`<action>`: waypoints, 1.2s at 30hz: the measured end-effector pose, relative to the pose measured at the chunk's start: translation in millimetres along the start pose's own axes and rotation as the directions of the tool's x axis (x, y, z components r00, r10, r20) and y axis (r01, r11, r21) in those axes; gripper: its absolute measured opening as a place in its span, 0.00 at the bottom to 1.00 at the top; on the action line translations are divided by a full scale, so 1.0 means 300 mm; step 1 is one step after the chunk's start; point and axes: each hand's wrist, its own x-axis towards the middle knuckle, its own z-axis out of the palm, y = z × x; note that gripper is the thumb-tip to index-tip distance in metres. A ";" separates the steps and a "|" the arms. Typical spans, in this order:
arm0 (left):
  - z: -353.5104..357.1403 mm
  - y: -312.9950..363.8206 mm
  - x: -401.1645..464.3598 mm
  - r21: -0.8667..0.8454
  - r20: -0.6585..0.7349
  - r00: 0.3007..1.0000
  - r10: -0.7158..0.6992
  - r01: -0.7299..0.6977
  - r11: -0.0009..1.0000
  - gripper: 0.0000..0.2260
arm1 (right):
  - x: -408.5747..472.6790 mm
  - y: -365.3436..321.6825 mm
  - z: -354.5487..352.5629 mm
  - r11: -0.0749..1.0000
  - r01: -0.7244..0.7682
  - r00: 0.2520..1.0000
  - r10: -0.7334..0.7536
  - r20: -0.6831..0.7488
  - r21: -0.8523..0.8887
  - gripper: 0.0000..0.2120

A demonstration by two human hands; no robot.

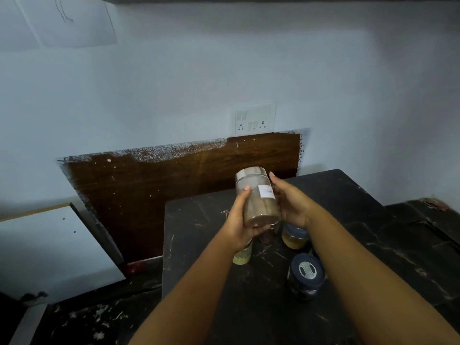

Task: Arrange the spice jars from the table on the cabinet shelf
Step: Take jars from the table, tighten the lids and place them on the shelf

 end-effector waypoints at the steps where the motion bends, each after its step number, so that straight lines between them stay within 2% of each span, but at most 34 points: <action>1: -0.001 0.016 -0.007 -0.057 0.035 0.999 -0.014 0.016 0.998 0.35 | 0.000 0.011 0.007 0.998 -0.006 0.998 0.003 0.061 0.059 0.32; 4: 0.000 0.041 -0.018 -0.120 0.094 0.995 -0.016 0.028 0.992 0.34 | 0.002 0.024 0.035 0.983 0.018 0.988 -0.046 0.150 0.183 0.32; 7: -0.004 0.040 -0.017 -0.123 0.090 0.996 -0.015 0.026 0.992 0.35 | 0.004 0.014 0.052 0.971 0.059 0.985 -0.094 0.143 0.231 0.31; 11: -0.002 0.047 -0.013 -0.104 0.047 0.999 -0.005 0.010 0.995 0.35 | 0.005 -0.007 0.052 0.963 0.082 0.985 -0.117 0.127 0.258 0.30; 17: 0.001 0.063 0.017 -0.163 -0.057 0.998 -0.028 0.018 0.986 0.27 | 0.018 -0.004 0.052 0.921 0.058 0.995 -0.084 0.052 0.386 0.31; 24: 0.009 0.081 0.040 -0.055 -0.185 0.983 -0.005 -0.005 0.998 0.24 | 0.029 -0.003 0.078 0.902 0.054 0.996 -0.081 0.046 0.429 0.28; 27: 0.014 0.109 0.052 -0.049 -0.227 0.974 0.023 -0.035 0.998 0.25 | 0.028 -0.019 0.103 0.936 0.092 0.992 -0.115 0.050 0.339 0.30; 29: 0.022 0.137 0.061 -0.018 -0.246 0.967 0.068 -0.074 0.997 0.25 | 0.016 -0.038 0.129 0.965 0.137 0.989 -0.147 0.028 0.222 0.30; 31: 0.038 0.176 0.066 0.059 -0.270 0.954 0.132 -0.120 0.991 0.24 | 0.005 -0.070 0.159 0.980 0.188 0.982 -0.187 -0.023 0.061 0.35; 33: 0.060 0.232 0.074 0.177 -0.300 0.933 0.200 -0.152 0.972 0.24 | 0.001 -0.122 0.188 0.966 0.231 0.965 -0.243 -0.101 -0.114 0.39; 36: 0.140 0.394 0.071 0.328 -0.290 0.894 0.341 -0.242 0.913 0.22 | -0.014 -0.279 0.234 0.899 0.338 0.920 -0.378 -0.105 -0.279 0.38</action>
